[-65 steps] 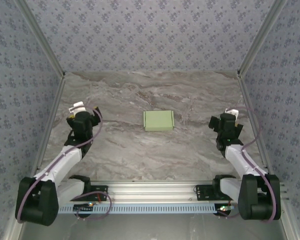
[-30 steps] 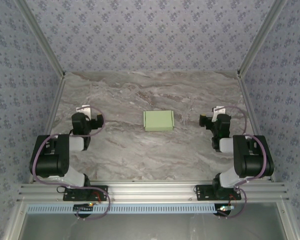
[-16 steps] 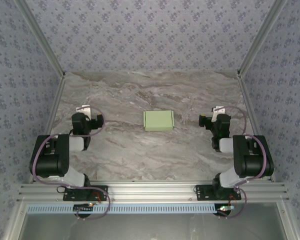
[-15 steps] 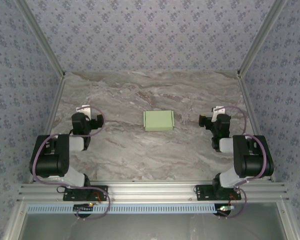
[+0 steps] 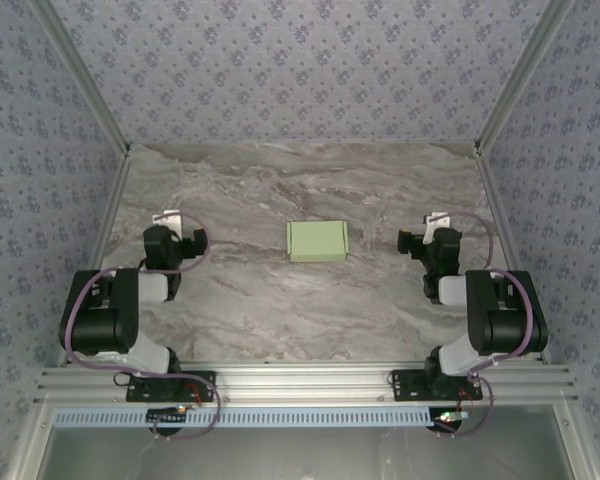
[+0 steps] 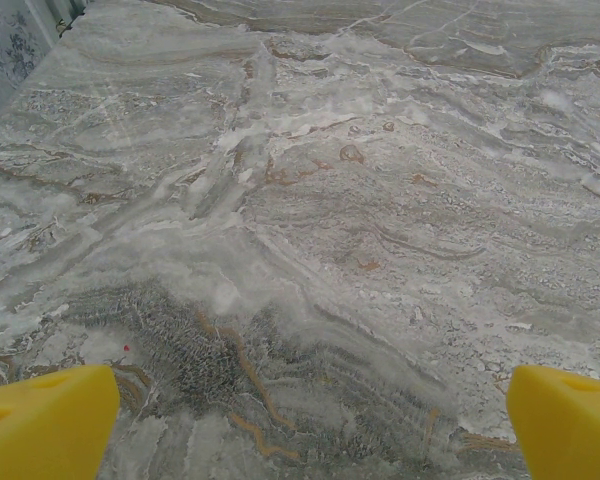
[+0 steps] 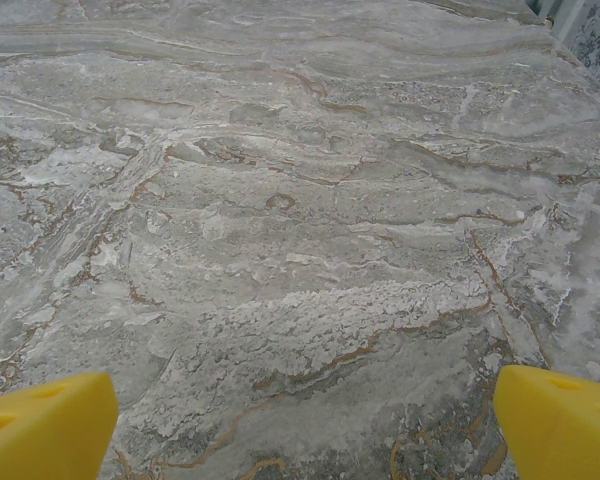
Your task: Fold the paper box
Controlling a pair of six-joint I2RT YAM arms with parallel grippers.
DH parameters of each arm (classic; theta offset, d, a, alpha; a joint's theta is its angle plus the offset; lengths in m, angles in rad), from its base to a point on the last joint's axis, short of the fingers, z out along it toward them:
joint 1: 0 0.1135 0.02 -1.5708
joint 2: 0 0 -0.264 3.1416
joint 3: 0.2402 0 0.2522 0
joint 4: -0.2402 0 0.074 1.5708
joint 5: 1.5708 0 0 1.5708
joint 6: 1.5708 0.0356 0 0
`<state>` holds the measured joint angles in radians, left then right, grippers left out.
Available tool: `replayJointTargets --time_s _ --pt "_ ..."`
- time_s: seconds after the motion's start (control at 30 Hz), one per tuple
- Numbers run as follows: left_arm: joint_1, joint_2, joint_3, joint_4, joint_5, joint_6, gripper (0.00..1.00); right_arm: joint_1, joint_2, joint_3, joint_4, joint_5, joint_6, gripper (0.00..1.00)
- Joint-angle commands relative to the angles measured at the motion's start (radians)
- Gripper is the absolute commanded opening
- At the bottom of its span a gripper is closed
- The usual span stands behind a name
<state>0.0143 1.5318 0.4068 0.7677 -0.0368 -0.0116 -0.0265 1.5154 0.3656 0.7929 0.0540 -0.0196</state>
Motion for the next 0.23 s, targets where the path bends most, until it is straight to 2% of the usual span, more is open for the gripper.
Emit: replayJointTargets --time_s 0.0,0.2 --pt "0.004 0.001 0.004 0.045 0.02 -0.007 0.99 -0.001 0.006 0.026 0.0 -0.01 -0.005 0.99" --pt "0.005 0.001 0.006 0.045 0.021 -0.008 0.99 -0.001 0.007 0.027 -0.001 -0.012 -0.003 0.99"
